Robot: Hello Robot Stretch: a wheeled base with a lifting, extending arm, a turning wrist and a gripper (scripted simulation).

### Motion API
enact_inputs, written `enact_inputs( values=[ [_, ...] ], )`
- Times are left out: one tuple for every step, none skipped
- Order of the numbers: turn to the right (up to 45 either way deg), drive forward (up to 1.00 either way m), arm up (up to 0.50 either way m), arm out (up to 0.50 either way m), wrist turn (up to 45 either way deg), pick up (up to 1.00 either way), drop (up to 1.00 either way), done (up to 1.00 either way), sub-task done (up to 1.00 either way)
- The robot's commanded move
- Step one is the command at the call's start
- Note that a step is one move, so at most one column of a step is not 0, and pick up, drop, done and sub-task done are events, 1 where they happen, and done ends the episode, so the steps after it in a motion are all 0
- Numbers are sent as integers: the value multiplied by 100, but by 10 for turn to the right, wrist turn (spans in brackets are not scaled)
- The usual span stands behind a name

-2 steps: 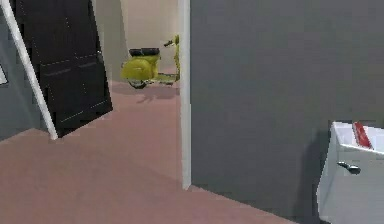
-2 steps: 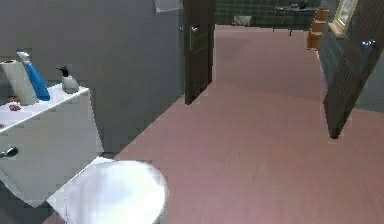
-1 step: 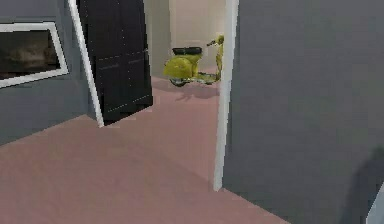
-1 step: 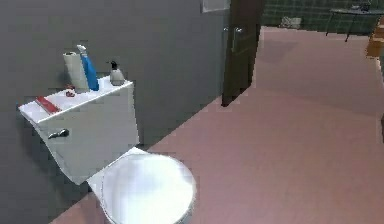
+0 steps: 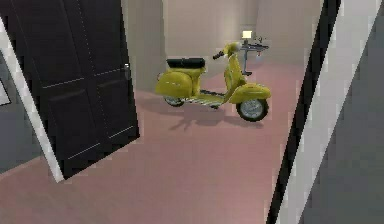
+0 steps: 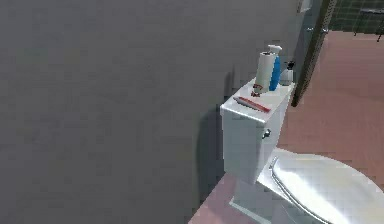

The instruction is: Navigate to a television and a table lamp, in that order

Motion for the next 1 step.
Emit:
enact_inputs(
  values=[
    [-30,0,0,0,0,0,0,0,0]
  ],
)
